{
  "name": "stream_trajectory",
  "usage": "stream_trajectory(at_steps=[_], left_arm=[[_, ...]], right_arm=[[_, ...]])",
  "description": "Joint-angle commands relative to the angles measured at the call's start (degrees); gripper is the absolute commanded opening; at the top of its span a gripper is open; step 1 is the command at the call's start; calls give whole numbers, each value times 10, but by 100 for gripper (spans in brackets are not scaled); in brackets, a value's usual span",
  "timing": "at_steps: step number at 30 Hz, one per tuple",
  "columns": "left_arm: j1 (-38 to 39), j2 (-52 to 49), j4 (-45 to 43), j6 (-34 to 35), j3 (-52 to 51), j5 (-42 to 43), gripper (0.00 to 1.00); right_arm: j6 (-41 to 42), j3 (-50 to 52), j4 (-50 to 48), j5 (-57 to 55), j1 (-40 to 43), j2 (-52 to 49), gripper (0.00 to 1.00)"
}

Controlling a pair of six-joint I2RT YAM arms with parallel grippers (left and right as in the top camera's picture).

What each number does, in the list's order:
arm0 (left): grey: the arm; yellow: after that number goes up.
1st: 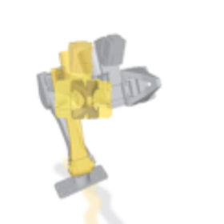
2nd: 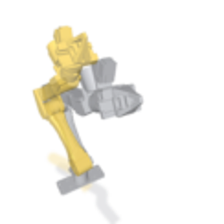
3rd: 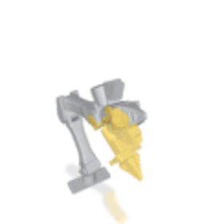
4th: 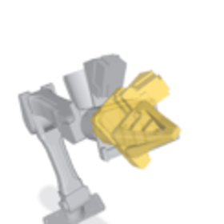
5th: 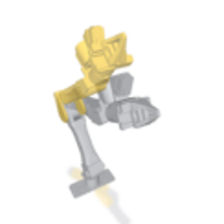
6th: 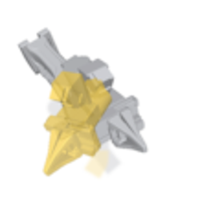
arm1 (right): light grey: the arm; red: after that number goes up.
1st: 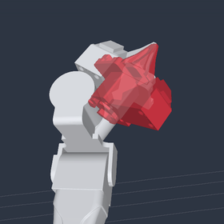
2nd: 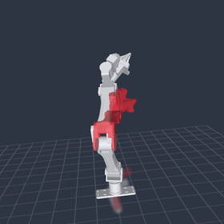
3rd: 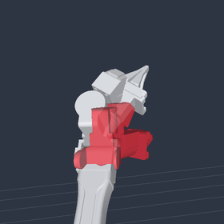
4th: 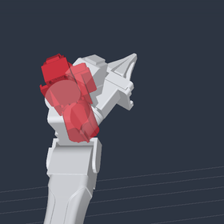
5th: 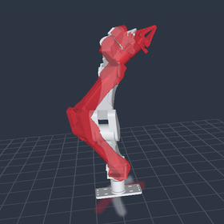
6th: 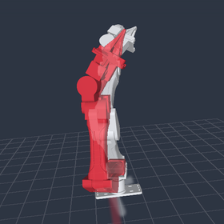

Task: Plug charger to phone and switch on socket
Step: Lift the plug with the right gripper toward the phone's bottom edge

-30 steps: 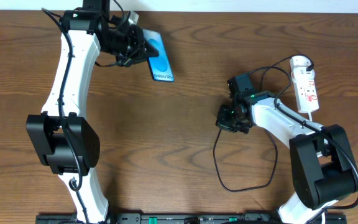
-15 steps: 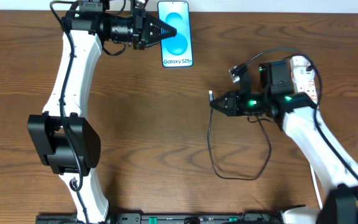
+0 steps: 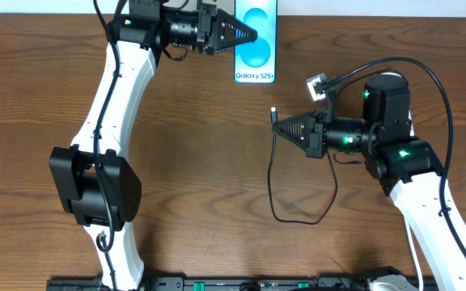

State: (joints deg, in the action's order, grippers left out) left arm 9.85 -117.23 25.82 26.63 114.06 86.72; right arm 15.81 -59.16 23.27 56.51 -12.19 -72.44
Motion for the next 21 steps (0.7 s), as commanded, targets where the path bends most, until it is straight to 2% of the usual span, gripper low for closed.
stream_trajectory(at_steps=[1, 7, 12, 21], left_arm=[[-4, 21, -31, 72, 7, 17, 7], [-4, 21, -76, 136, 7, 11, 7], [2, 21, -112, 175, 7, 11, 7], [26, 21, -166, 180, 7, 11, 7]], right_arm=[[40, -9, -17, 10, 1, 5, 1], [133, -9, -89, 10, 1, 5, 1], [163, -9, -112, 1, 1, 5, 1], [204, -9, -112, -14, -13, 3, 1]])
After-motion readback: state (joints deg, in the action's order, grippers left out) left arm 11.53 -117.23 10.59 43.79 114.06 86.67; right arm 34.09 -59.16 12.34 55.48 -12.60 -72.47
